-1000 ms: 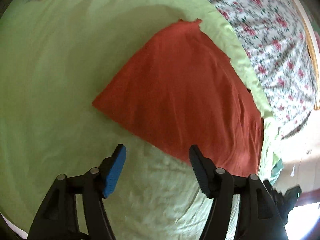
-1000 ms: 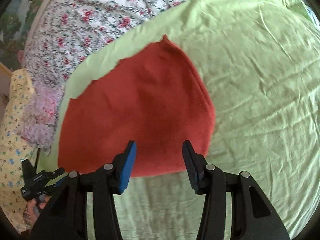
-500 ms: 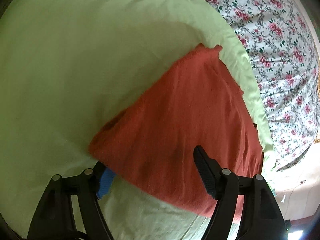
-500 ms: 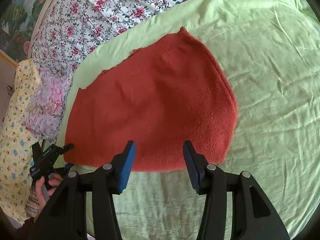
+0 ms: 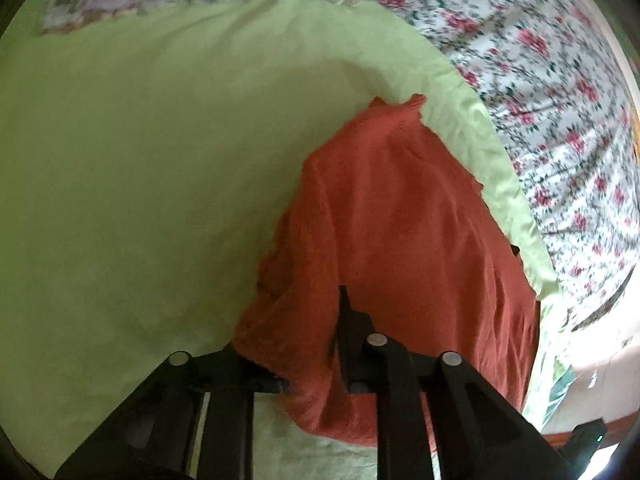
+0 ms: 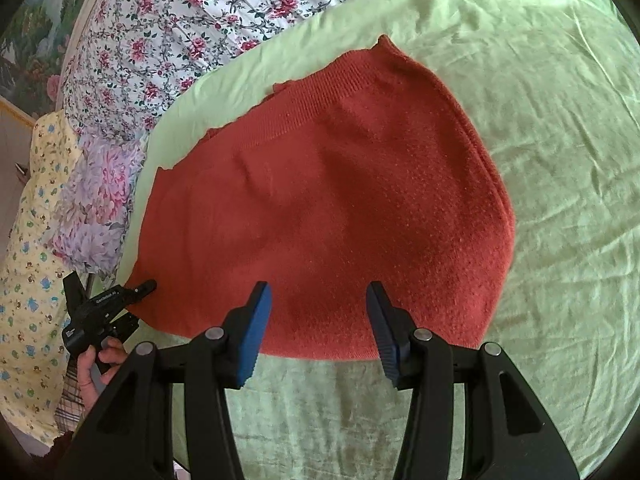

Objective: Fold small clothes

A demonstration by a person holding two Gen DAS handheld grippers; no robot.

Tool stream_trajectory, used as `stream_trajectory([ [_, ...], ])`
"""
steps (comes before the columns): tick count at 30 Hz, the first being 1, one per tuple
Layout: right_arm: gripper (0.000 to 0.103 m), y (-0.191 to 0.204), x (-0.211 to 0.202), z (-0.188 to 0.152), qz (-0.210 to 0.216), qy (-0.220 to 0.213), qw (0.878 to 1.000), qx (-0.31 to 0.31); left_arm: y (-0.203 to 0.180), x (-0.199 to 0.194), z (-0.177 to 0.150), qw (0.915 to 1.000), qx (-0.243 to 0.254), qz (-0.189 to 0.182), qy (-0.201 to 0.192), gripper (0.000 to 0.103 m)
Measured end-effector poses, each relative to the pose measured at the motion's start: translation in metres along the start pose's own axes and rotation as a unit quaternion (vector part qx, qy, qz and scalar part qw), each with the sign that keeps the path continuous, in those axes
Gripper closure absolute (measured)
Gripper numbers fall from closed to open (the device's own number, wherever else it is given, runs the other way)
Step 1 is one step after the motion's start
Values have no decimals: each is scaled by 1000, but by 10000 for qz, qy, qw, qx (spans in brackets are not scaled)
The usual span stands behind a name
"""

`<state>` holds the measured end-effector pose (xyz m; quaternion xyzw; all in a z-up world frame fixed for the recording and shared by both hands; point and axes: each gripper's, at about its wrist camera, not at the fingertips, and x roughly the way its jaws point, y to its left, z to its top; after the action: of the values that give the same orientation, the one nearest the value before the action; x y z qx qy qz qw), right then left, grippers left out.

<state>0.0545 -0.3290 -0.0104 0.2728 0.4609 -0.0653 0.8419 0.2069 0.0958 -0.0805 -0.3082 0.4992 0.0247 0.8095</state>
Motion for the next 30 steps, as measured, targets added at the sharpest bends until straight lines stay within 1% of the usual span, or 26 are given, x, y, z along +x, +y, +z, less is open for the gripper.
stream_trajectory([
  [3,52,0,0,2,41,-15,10000,36,-17,-10,-1,9992,370,63,-135,91],
  [7,52,-2,-4,4,145,-59,9998,123,-53,-31,-5,9945,984,-113,-338,92],
  [10,52,-5,-8,6,244,-130,9995,146,-97,-45,-17,9850,1626,-356,-465,92],
  [13,52,-9,-12,9,339,-187,9990,216,-142,-54,-35,9714,2216,-685,-506,93],
  [16,52,-15,-17,14,385,-279,9985,281,-185,-50,-60,9561,2715,-1049,-344,93],
  [17,52,-18,-18,15,405,-301,9982,311,-196,-47,-70,9516,2861,-1092,-275,92],
  [19,52,-25,-20,19,467,-317,9975,425,-213,-33,-88,9425,3153,-1099,-106,92],
  [20,52,-29,-21,22,485,-304,9971,495,-218,-22,-100,9360,3358,-1052,5,92],
  [22,52,-37,-18,29,611,-225,9958,643,-224,3,-122,9243,3726,-796,209,92],
  [25,52,-43,-6,38,782,-20,9939,779,-224,26,-142,9117,4065,-479,360,92],
  [27,52,-40,6,46,977,150,9916,838,-218,26,-148,9079,4155,-436,337,92],
  [29,50,-32,19,56,1145,255,9899,802,-215,24,-146,9058,4205,-423,308,92],
  [30,47,-28,25,61,1219,291,9892,756,-216,23,-145,9052,4217,-425,306,92],
])
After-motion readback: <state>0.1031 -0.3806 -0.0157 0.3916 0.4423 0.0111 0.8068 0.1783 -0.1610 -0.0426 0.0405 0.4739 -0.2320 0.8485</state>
